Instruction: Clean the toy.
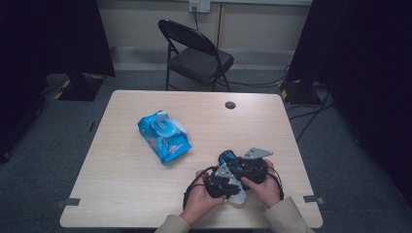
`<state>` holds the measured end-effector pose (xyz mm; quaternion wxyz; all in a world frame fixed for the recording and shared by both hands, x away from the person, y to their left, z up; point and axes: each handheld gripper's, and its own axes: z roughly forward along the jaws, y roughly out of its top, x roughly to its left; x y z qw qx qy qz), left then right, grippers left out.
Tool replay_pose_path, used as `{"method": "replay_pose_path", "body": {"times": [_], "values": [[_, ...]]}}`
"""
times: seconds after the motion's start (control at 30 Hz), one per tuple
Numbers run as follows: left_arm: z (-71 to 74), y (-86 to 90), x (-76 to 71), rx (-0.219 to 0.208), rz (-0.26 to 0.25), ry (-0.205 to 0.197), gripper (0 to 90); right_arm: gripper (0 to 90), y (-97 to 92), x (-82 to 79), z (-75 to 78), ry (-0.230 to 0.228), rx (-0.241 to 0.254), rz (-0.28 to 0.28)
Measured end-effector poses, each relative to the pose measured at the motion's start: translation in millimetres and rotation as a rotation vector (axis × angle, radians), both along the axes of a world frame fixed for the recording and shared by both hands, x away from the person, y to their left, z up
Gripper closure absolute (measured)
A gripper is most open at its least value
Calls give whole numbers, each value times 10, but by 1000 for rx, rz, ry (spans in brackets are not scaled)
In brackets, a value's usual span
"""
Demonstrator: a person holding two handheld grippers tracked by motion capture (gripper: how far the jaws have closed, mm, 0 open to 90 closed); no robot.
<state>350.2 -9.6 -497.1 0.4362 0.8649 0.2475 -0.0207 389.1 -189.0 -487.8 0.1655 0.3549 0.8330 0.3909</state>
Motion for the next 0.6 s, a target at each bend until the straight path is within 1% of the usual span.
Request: {"method": "replay_pose_path", "body": {"times": [0.13, 0.23, 0.3, 0.43, 0.6], "values": [[160, 196, 33, -6, 37, -26, 841, 424, -2, 4, -1, 3, 4, -1], [243, 312, 95, -4, 66, -43, 841, 424, -2, 7, 1, 12, 9, -8], [261, 348, 125, 2, 80, -54, 841, 424, -2, 10, -1, 9, 10, -8], [273, 423, 196, 0, 106, -55, 841, 424, -4, 5, -3, 8, 11, -8], [291, 533, 290, -20, 154, -64, 840, 424, -9, -2, -9, 2, 14, -8]]}}
